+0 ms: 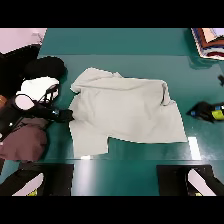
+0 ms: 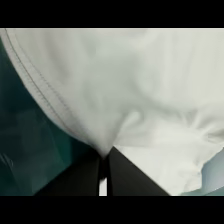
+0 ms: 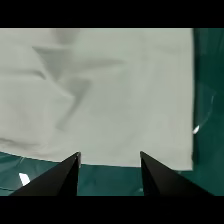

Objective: Fold the shirts.

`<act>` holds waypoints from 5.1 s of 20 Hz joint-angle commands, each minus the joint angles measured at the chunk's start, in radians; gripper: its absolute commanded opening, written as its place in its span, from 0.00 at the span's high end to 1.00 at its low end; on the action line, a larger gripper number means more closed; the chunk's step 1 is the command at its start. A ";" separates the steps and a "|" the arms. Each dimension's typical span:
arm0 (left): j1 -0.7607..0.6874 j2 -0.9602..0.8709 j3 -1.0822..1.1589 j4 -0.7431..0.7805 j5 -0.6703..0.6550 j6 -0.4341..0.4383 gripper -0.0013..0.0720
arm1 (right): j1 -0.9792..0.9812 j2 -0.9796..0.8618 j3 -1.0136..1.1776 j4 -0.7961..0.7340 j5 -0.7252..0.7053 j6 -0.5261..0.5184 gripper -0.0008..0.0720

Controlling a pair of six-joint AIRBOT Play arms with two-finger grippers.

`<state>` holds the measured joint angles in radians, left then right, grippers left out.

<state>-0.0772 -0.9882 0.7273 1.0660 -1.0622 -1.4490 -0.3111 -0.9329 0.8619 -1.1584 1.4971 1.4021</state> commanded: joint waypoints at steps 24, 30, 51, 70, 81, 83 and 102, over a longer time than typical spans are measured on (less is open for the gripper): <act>-0.001 0.218 0.481 0.057 -0.077 -0.017 0.95 | 0.082 0.072 0.077 0.145 -0.169 -0.031 0.97; -0.001 0.220 1.133 0.060 -0.075 -0.018 0.95 | 0.108 0.130 0.809 0.131 -0.177 -0.030 0.97; -0.001 -0.170 0.645 0.212 -0.069 -0.135 0.95 | 0.243 -0.403 0.837 -0.129 0.109 0.047 0.97; 0.012 -0.704 0.998 0.262 -0.167 -0.087 0.95 | 0.285 -0.745 0.865 -0.126 -0.109 -0.003 0.97; 0.013 -0.657 0.766 0.275 -0.220 -0.088 0.35 | 0.298 -0.596 0.484 0.018 -0.203 -0.003 0.41; 0.013 -0.567 0.719 0.338 -0.240 -0.089 0.35 | 0.271 -0.537 0.483 0.006 -0.152 -0.004 0.41; 0.012 0.282 -0.402 0.076 0.010 -0.270 0.35 | 0.227 -0.186 0.483 0.040 0.007 -0.004 0.36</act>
<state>-0.0650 -0.7238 0.3717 1.1912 -1.1313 -1.7130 -0.0853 -1.1358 1.3449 -1.1351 1.5036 1.3972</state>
